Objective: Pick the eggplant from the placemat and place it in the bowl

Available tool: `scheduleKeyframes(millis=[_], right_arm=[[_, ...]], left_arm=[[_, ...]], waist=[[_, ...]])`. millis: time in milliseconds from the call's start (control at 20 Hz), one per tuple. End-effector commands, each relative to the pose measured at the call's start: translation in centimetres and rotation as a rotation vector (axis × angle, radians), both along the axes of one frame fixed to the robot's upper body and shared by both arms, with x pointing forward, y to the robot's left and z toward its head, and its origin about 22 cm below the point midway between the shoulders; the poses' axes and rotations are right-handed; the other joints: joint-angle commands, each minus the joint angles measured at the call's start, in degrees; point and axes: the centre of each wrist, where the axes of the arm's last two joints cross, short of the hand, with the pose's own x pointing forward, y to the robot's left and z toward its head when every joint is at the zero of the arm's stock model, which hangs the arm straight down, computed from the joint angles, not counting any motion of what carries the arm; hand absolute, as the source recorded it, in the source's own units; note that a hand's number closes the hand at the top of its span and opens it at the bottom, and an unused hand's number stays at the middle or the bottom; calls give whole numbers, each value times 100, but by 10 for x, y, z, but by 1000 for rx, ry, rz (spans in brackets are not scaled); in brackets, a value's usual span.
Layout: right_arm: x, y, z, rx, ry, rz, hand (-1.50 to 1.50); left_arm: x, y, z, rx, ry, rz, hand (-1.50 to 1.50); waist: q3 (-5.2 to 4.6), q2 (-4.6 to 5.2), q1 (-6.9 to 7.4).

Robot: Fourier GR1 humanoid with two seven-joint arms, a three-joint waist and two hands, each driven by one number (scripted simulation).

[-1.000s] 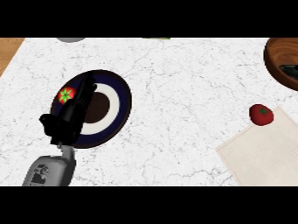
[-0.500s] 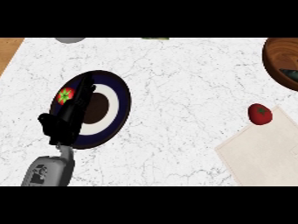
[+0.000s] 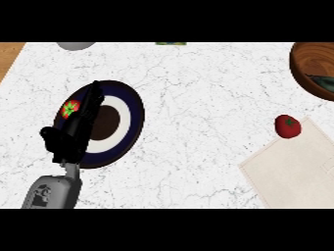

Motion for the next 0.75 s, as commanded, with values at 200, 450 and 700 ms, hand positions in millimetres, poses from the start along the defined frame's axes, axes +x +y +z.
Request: scheduleKeyframes(millis=[200, 450, 700], right_arm=[[-42, -40, -10, 128, -32, 85, -150], [-51, -42, -29, 135, -8, 153, -150], [-67, -55, -30, 118, -23, 162, -150]], left_arm=[[-9, 6, -7, -1, -8, 21, 0], [-3, -4, 3, -5, -3, 18, 0], [-7, -11, 3, 0, -4, 13, 0]], waist=[[1, -19, -31], [1, -27, -34], [3, -22, -26]])
